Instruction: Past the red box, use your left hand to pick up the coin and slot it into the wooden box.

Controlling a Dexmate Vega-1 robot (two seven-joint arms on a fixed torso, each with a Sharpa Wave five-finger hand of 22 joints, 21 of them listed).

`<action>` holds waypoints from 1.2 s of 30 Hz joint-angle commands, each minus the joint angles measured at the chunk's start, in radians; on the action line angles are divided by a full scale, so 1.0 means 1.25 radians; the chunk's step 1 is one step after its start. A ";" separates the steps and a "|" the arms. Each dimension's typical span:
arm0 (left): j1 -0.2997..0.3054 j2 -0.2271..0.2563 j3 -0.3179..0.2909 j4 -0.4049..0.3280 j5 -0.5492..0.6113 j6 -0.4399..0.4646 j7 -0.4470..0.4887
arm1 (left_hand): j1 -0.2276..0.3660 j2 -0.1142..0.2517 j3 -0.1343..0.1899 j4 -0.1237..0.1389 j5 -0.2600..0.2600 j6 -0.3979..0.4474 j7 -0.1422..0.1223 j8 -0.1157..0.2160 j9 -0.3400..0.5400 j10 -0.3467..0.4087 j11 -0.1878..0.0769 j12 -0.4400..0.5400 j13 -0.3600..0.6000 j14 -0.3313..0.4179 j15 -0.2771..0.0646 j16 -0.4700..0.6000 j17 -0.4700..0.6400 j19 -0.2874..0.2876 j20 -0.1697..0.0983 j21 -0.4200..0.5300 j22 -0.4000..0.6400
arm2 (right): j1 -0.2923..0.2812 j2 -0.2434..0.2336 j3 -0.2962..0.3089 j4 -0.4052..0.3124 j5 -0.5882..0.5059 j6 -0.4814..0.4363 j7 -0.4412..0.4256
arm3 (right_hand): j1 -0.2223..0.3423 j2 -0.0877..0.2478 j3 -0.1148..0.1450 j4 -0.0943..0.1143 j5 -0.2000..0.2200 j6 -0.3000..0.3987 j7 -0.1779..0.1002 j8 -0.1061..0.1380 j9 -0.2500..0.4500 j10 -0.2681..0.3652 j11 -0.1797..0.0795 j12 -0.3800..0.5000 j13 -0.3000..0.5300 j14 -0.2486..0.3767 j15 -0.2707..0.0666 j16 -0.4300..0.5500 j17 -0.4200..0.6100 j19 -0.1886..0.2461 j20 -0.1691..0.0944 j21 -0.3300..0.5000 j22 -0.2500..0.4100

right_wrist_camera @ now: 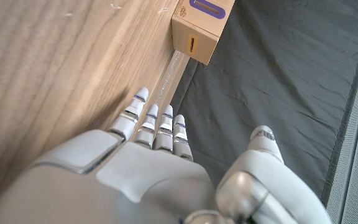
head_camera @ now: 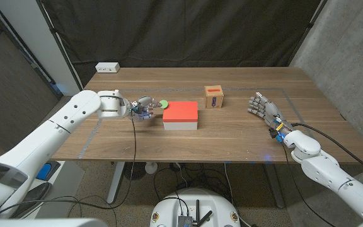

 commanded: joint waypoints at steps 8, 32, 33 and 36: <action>0.057 0.035 -0.027 -0.090 0.124 -0.131 -0.067 | 0.006 0.006 0.006 0.001 0.006 0.052 0.036 0.007 0.007 -0.003 -0.001 0.005 0.003 -0.002 0.001 0.010 0.009 -0.009 -0.026 0.009 0.008 | -0.040 -0.005 0.023 -0.069 -0.024 0.010 -0.058 | -0.003 0.001 -0.001 -0.003 0.002 0.002 0.003 0.003 0.001 0.008 0.000 0.004 0.003 0.003 -0.002 0.005 0.000 0.007 -0.001 -0.002 0.002; 0.057 -0.011 0.068 -0.126 0.549 -0.295 -0.043 | 0.015 0.007 0.010 0.000 0.008 0.059 0.051 0.017 0.001 -0.005 0.013 0.014 0.013 -0.001 0.002 0.019 0.027 -0.010 -0.026 0.031 0.046 | -0.090 0.037 0.035 -0.144 -0.076 0.044 -0.154 | -0.004 0.001 -0.001 -0.003 0.002 0.002 0.003 0.003 0.001 0.009 0.002 0.003 0.003 0.005 -0.004 0.005 -0.001 0.011 -0.005 -0.007 0.002; 0.056 -0.020 0.071 -0.124 0.562 -0.295 -0.037 | 0.015 0.008 0.010 0.000 0.008 0.058 0.052 0.017 0.001 -0.002 0.013 0.011 0.006 -0.001 0.002 0.021 0.029 -0.011 -0.026 0.032 0.049 | -0.093 0.037 0.036 -0.148 -0.077 0.043 -0.157 | -0.004 0.001 -0.001 -0.004 0.002 0.002 0.004 0.003 0.001 0.009 0.002 0.003 0.003 0.005 -0.004 0.005 -0.001 0.012 -0.004 -0.008 0.002; 0.050 -0.039 0.087 -0.114 0.622 -0.308 -0.026 | 0.016 0.010 0.014 0.001 0.009 0.057 0.054 0.017 0.002 -0.004 0.017 0.013 0.009 -0.001 0.002 0.023 0.031 -0.011 -0.025 0.039 0.064 | -0.101 0.039 0.038 -0.156 -0.084 0.045 -0.167 | -0.004 0.001 -0.001 -0.004 0.002 0.003 0.004 0.003 0.001 0.012 0.004 0.004 0.003 0.005 -0.006 0.005 -0.001 0.014 -0.006 -0.008 0.003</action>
